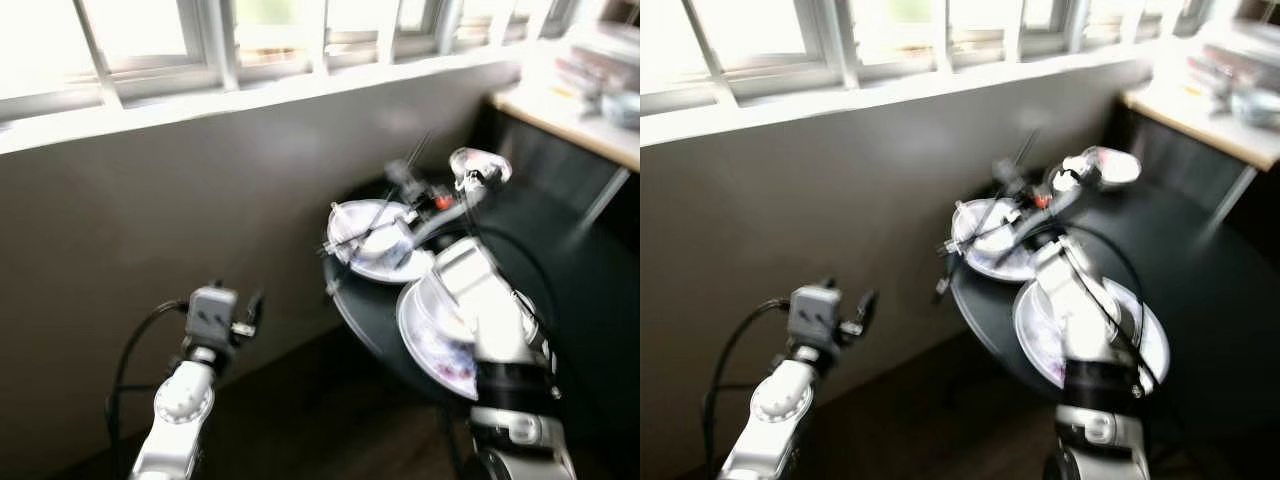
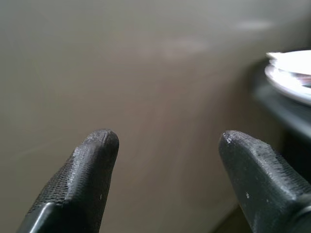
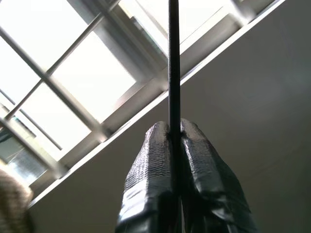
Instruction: Kitchen organization
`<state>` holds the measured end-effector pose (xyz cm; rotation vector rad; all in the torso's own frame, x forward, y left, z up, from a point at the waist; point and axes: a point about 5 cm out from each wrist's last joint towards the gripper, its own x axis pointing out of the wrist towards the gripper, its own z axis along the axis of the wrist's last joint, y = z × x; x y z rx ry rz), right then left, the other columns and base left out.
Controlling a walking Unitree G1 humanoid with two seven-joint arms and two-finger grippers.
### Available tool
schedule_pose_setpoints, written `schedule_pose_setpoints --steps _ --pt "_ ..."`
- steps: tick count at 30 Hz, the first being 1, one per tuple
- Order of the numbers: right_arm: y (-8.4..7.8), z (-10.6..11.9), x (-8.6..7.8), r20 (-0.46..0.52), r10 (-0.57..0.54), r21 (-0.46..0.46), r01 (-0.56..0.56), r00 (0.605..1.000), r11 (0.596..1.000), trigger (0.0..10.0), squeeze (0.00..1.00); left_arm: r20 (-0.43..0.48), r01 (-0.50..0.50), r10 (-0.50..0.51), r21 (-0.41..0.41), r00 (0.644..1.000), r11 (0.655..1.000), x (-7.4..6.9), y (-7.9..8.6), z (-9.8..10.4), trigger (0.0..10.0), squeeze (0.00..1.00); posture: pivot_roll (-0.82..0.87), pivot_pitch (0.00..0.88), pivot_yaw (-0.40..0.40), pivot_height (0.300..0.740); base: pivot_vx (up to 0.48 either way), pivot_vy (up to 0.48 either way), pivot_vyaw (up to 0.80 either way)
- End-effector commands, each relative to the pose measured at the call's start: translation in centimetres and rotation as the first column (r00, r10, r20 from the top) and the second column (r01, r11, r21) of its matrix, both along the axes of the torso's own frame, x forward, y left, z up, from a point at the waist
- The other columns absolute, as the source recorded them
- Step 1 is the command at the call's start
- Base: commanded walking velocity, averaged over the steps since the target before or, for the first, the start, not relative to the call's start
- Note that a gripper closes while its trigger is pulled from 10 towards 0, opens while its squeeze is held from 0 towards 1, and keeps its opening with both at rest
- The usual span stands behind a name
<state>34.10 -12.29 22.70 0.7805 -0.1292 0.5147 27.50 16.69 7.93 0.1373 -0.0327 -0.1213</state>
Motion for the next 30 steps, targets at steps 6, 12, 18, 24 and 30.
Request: schedule_pose_setpoints --steps 6,12,18,24,30 --pt "0.9 -0.9 -1.1 0.014 0.062 -0.079 -0.061 0.998 0.995 0.0 0.0 0.01 0.019 -0.019 -0.014 1.0 1.0 -0.2 -0.7 0.0 10.0 0.0 0.02 0.0 -0.045 0.74 0.0 0.4 0.8" --pt "1.4 -2.0 -1.5 0.004 0.096 -0.14 -0.095 0.995 0.986 0.0 0.0 0.013 0.02 -0.019 -0.016 1.0 1.0 -0.1 -0.8 0.0 10.0 0.0 0.03 0.0 -0.048 0.74 0.0 0.0 0.8" --pt "1.8 -3.0 -1.8 0.027 0.096 -0.286 -0.084 0.995 0.955 0.0 0.0 0.013 0.014 -0.014 0.021 1.0 1.0 -0.1 -0.7 0.1 10.0 0.0 0.03 0.0 -0.045 0.74 0.0 0.0 0.8" --pt "2.4 -4.3 -2.3 0.114 0.086 -0.542 -0.011 0.99 0.841 0.0 0.0 0.037 -0.007 0.005 0.051 0.999 0.999 -0.1 -0.5 0.5 10.0 0.0 0.03 0.0 -0.043 0.74 0.0 0.0 0.8" --pt "2.4 -6.5 -3.2 0.154 0.113 -0.715 0.032 0.982 0.699 0.0 0.0 0.052 -0.004 -0.001 0.096 0.999 0.995 -0.4 -0.7 0.7 10.0 0.0 0.03 0.0 -0.042 0.74 0.0 0.0 0.8"
